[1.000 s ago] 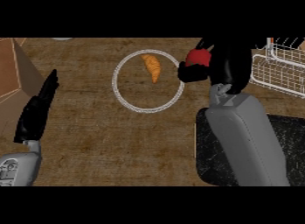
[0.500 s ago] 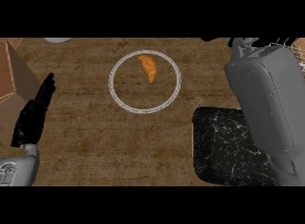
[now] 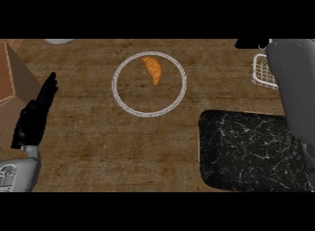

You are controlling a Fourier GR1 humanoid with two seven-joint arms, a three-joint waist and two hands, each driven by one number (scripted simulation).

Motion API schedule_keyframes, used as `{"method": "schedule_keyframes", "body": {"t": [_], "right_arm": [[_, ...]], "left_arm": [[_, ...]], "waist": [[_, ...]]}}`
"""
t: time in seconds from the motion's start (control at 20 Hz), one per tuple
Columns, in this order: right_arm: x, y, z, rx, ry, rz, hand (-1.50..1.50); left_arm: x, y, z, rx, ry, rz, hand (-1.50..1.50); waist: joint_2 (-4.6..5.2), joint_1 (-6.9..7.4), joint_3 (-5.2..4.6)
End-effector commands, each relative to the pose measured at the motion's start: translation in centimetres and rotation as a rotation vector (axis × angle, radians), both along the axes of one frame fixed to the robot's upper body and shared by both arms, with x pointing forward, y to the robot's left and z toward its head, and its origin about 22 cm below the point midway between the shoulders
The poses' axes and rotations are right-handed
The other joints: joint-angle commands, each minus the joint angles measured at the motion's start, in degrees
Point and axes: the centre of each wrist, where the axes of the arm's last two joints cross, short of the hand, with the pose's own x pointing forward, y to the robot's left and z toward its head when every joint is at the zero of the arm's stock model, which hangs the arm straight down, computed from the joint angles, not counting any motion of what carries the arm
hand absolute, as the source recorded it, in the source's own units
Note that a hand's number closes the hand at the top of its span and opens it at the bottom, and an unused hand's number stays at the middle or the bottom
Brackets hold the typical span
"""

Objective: Pick the tomato from the tray and place it in the tiered basket

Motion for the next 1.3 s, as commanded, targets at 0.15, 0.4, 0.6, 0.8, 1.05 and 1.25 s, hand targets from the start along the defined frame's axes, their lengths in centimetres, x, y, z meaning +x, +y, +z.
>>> {"method": "schedule_keyframes", "body": {"t": [0.15, 0.4, 0.6, 0.8, 1.05, 1.25], "right_arm": [[1.8, -5.9, 0.6, -0.228, 0.071, -0.16, 1.5], [2.9, -8.8, -2.6, -0.344, 0.103, -0.242, 1.5], [2.5, -13.3, -1.3, -0.341, 0.143, -0.234, 1.5], [2.7, -14.3, -1.6, -0.295, 0.156, -0.136, 1.5], [2.6, -16.9, -3.9, -0.205, 0.201, -0.09, 1.5], [2.6, -17.5, -6.1, -0.151, 0.246, -0.068, 1.5]], "left_arm": [[-0.8, -0.2, -0.1, -0.008, 0.006, -0.01, 0.0], [0.4, 0.9, 0.7, 0.005, -0.016, 0.003, 0.0], [-0.8, 1.8, -0.4, -0.004, 0.011, 0.002, 0.0], [-0.3, 1.0, -1.2, 0.007, -0.008, -0.003, 0.0], [0.1, 0.1, -0.6, 0.01, -0.028, -0.001, 0.0], [0.4, 1.0, -0.3, -0.001, -0.001, -0.002, 0.0]], "waist": [[0.07, 0.35, -0.01], [0.3, 0.48, 0.0], [0.14, 0.44, 0.01], [0.07, 0.13, 0.01], [0.26, 0.41, 0.03], [0.29, 0.44, 0.03]]}}
